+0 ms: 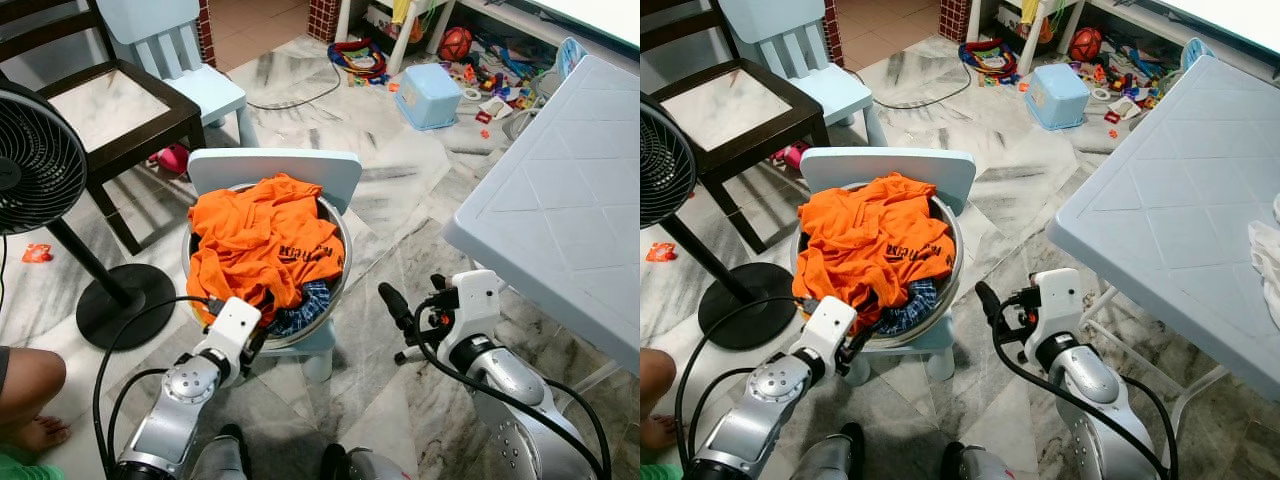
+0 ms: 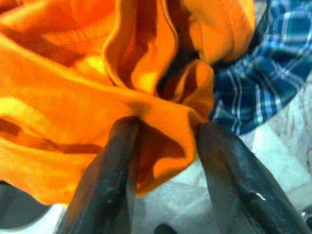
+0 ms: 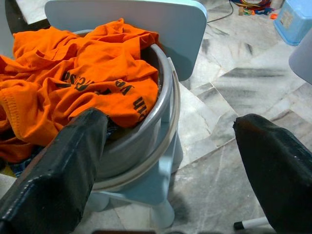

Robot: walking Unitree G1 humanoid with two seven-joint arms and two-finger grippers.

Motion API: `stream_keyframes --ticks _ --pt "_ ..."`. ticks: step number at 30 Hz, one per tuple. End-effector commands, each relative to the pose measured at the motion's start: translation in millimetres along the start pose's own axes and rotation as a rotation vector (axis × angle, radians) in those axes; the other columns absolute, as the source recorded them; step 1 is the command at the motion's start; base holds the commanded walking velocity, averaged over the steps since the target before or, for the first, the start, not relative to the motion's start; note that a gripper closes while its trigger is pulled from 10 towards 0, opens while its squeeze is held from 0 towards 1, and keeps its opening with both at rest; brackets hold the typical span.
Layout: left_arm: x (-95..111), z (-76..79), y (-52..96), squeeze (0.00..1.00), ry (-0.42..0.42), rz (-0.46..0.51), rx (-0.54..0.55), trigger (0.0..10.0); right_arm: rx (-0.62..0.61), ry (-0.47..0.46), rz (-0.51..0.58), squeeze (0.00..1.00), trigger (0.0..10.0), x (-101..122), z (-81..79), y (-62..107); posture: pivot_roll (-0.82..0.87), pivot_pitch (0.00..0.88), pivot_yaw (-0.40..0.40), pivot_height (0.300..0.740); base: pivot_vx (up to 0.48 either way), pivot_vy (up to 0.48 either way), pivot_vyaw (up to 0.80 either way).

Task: Hang hanger

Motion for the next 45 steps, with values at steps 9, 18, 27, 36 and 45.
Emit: stream_keyframes --ticks 9,18,27,36,45 --pt "5 -6.1 2.5 0.0 0.001 0.035 0.017 0.0 -0.008 0.014 -0.003 0.0 10.0 0 2.6 2.5 0.03 0.201 -0.101 0.74 0.0 0.0 0.0" --pt "7 0.1 3.1 0.0 0.009 0.048 0.003 0.0 -0.006 0.018 0.0 0.0 10.0 1 2.7 1.3 0.03 0.196 -0.102 0.74 0.0 0.0 0.0" --pt "8 6.1 25.5 0.0 0.016 0.092 -0.019 0.0 -0.02 0.014 0.0 0.0 10.0 -1 3.5 3.4 0.04 0.195 -0.099 0.74 0.0 0.0 0.0" --pt "44 7.4 49.1 0.0 -0.097 0.255 -0.208 0.0 -0.013 0.026 0.01 0.0 10.0 3 5.4 -0.1 0.04 0.192 -0.107 0.74 0.0 0.0 0.0" --pt "9 -59.0 45.4 0.0 0.03 0.122 0.086 0.0 -0.007 0.026 0.01 0.0 10.0 2 0.3 -0.2 0.04 0.195 -0.112 0.74 0.0 0.0 0.0"
Point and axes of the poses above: a point about 5 cm out from each wrist's last joint towards the gripper, its own y axis pointing back from the gripper into the wrist, its own x axis along the axis of the wrist's last joint, z = x × y, the point moved 2 cm from there along -y, pointing out of the wrist towards the gripper, and after that the axes turned 5 degrees about y, right-handed, at the moved point
